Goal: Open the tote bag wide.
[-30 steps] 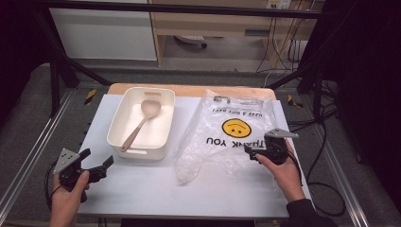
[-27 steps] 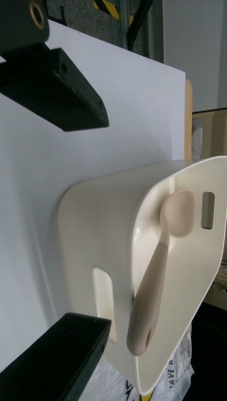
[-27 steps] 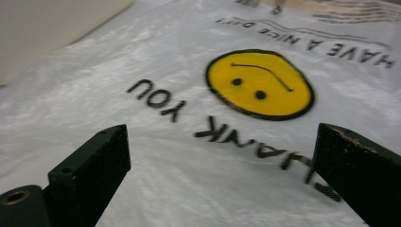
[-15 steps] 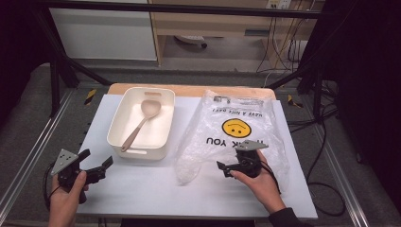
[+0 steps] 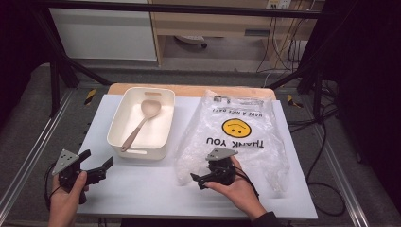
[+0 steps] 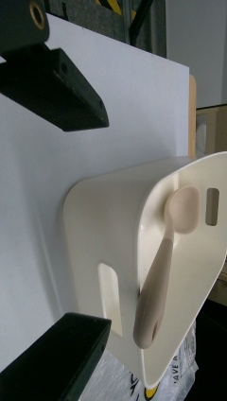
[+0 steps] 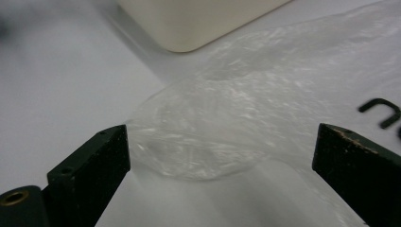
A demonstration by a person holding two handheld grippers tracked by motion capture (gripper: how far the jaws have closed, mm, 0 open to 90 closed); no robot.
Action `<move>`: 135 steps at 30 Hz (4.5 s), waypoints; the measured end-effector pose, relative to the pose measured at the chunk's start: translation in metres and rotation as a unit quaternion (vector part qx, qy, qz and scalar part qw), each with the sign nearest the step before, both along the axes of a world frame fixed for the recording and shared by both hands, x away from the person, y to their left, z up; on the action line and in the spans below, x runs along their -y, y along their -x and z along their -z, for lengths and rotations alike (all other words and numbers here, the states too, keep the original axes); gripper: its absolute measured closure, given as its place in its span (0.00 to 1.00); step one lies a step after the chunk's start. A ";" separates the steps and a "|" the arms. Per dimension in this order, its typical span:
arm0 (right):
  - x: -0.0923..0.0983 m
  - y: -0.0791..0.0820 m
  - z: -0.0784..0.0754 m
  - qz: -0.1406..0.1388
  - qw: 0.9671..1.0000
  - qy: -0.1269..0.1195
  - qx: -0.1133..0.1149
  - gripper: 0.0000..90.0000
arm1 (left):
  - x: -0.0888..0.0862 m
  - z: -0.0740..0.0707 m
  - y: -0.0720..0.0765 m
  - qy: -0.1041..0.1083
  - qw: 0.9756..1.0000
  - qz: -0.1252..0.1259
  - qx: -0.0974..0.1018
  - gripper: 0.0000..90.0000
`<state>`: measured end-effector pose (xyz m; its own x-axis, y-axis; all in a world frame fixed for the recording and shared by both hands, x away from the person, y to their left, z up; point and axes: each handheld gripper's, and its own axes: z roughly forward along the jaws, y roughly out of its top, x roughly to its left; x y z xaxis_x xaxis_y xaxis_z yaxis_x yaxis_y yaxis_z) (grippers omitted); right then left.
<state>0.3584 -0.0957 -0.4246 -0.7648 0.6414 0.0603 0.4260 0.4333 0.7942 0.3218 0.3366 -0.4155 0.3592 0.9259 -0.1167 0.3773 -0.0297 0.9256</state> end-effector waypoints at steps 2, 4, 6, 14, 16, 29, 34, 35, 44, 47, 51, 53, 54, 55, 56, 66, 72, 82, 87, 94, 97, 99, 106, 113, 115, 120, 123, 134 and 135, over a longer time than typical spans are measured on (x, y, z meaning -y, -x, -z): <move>-0.013 0.002 0.002 -0.016 1.000 0.006 0.000 0.07 | 0.000 0.000 0.000 0.000 1.000 0.000 0.000 0.05; -0.020 0.002 0.003 -0.026 1.000 0.009 0.002 0.07 | 0.000 0.001 0.000 -0.002 1.000 0.002 -0.003 0.05; -0.027 0.002 0.004 -0.033 0.999 0.010 0.005 0.07 | 0.000 0.001 -0.001 -0.002 1.000 0.002 -0.005 0.05; -0.049 0.002 0.014 -0.056 0.998 0.023 -0.007 0.06 | 0.001 0.001 0.000 -0.003 1.000 0.005 -0.003 0.05; -0.054 0.001 0.019 -0.064 0.997 0.038 -0.007 0.06 | 0.002 0.001 0.000 -0.001 1.000 0.005 -0.002 0.05; -0.047 -0.006 0.030 -0.048 0.997 0.062 -0.019 0.48 | 0.002 0.001 0.000 -0.006 1.000 0.007 -0.003 0.06; -0.043 -0.011 0.030 -0.038 0.998 0.052 -0.018 0.85 | 0.002 0.001 0.000 -0.005 1.000 0.006 -0.004 0.06; -0.042 -0.013 0.030 -0.035 0.998 0.050 -0.020 0.90 | 0.002 0.000 0.000 -0.007 1.000 0.006 -0.003 0.06; -0.039 -0.022 0.024 -0.014 0.999 0.010 -0.033 0.98 | 0.002 0.000 0.000 -0.008 1.000 0.007 -0.003 0.06; -0.041 -0.025 0.015 -0.007 1.000 -0.008 -0.027 0.98 | 0.002 0.000 0.000 -0.007 1.000 0.007 -0.003 0.06; -0.043 -0.029 0.000 0.001 1.000 -0.026 -0.012 0.98 | 0.002 0.000 0.000 -0.008 1.000 0.007 -0.004 0.06; -0.043 -0.031 -0.007 0.006 0.999 -0.035 -0.008 0.98 | 0.002 0.000 0.000 -0.008 1.000 0.007 -0.004 0.06; -0.042 -0.033 -0.010 0.008 0.999 -0.039 -0.007 0.98 | 0.002 0.000 0.000 -0.009 1.000 0.007 -0.003 0.06; -0.041 -0.035 -0.013 0.012 0.999 -0.043 -0.006 0.98 | 0.002 0.000 0.000 -0.009 1.000 0.007 -0.003 0.06; -0.041 -0.035 -0.013 0.012 0.999 -0.043 -0.006 0.98 | 0.002 0.000 0.000 -0.008 1.000 0.007 -0.004 0.06; -0.036 -0.057 -0.044 0.048 0.997 -0.063 0.017 0.98 | 0.002 0.000 0.000 -0.009 1.000 0.007 -0.004 0.06; -0.041 -0.066 -0.055 0.062 0.995 -0.074 0.020 0.98 | 0.003 0.001 0.000 -0.011 1.000 0.009 -0.005 0.06; -0.059 -0.084 -0.080 0.077 0.991 -0.107 0.031 0.98 | 0.002 0.001 0.000 -0.010 1.000 0.009 -0.007 0.06; -0.067 -0.090 -0.090 0.073 0.992 -0.098 0.034 0.98 | 0.002 0.001 -0.001 -0.011 1.000 0.010 -0.007 0.06; -0.088 -0.097 -0.082 0.061 0.995 -0.077 0.020 0.98 | 0.002 0.001 -0.001 -0.012 1.000 0.010 -0.007 0.06; -0.093 -0.100 -0.077 0.056 0.995 -0.076 0.012 0.98 | 0.003 0.002 -0.001 -0.011 1.000 0.011 -0.007 0.06; -0.097 -0.101 -0.075 0.052 0.996 -0.072 0.008 0.95 | 0.003 0.001 -0.001 -0.012 1.000 0.011 -0.007 0.06; -0.098 -0.097 -0.075 0.043 0.997 -0.056 -0.008 0.40 | 0.003 0.002 -0.001 -0.014 1.000 0.012 -0.010 0.06; -0.083 -0.087 -0.088 0.033 0.999 -0.032 0.010 0.12 | 0.004 0.002 -0.001 -0.017 1.000 0.011 -0.010 0.06; -0.075 -0.085 -0.091 0.036 0.999 -0.028 0.018 0.11 | 0.004 0.003 -0.001 -0.017 1.000 0.011 -0.011 0.06; -0.056 -0.082 -0.093 0.040 0.998 -0.036 0.025 0.09 | 0.003 0.003 -0.001 -0.019 1.000 0.009 -0.013 0.06; -0.039 -0.081 -0.092 0.047 0.998 -0.040 0.033 0.08 | 0.002 0.004 -0.002 -0.021 1.000 0.007 -0.014 0.06; 0.023 -0.078 -0.076 0.077 0.994 -0.051 0.056 0.11 | 0.002 0.007 -0.002 -0.019 1.000 0.000 -0.014 0.05; 0.027 -0.078 -0.074 0.079 0.994 -0.048 0.055 0.10 | 0.003 0.007 -0.002 -0.020 1.000 -0.001 -0.014 0.05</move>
<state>0.4361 -0.1227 -0.3508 -0.6605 0.7493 0.0479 0.3901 0.2880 0.8746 0.3241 0.3340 -0.4221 0.3550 0.9305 -0.0905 0.4037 -0.0653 0.9126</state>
